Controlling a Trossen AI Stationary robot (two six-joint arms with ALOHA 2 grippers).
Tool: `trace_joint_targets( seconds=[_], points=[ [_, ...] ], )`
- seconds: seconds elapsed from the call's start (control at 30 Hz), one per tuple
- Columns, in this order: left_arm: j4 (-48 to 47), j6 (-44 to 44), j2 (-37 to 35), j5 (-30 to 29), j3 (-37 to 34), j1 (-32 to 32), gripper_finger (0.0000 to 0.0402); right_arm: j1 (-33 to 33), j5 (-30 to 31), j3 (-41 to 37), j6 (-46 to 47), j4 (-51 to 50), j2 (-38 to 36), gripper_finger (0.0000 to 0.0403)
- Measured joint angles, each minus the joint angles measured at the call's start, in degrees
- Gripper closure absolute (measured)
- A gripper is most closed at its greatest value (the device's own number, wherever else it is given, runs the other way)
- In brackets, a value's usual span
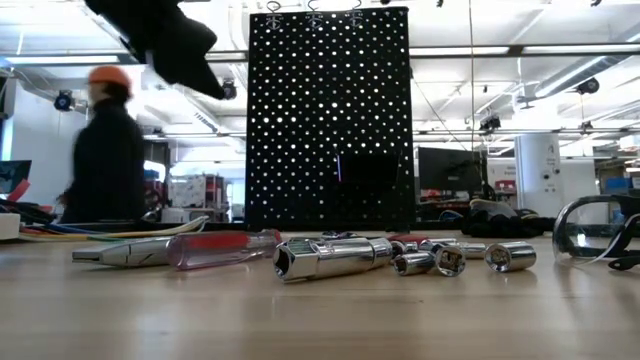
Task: Hang tools onto peg board
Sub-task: Hang the ratchet wrench on the peg board
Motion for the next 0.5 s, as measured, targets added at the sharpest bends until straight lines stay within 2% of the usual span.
trace_joint_targets(
  seconds=[0.5],
  points=[
    [-1.04,-10.52,-0.14,0.91,-7.27,0.33,0.0248,-1.72,2.21,-0.38,4.76,-8.53,-0.86,0.0377]
  ],
)
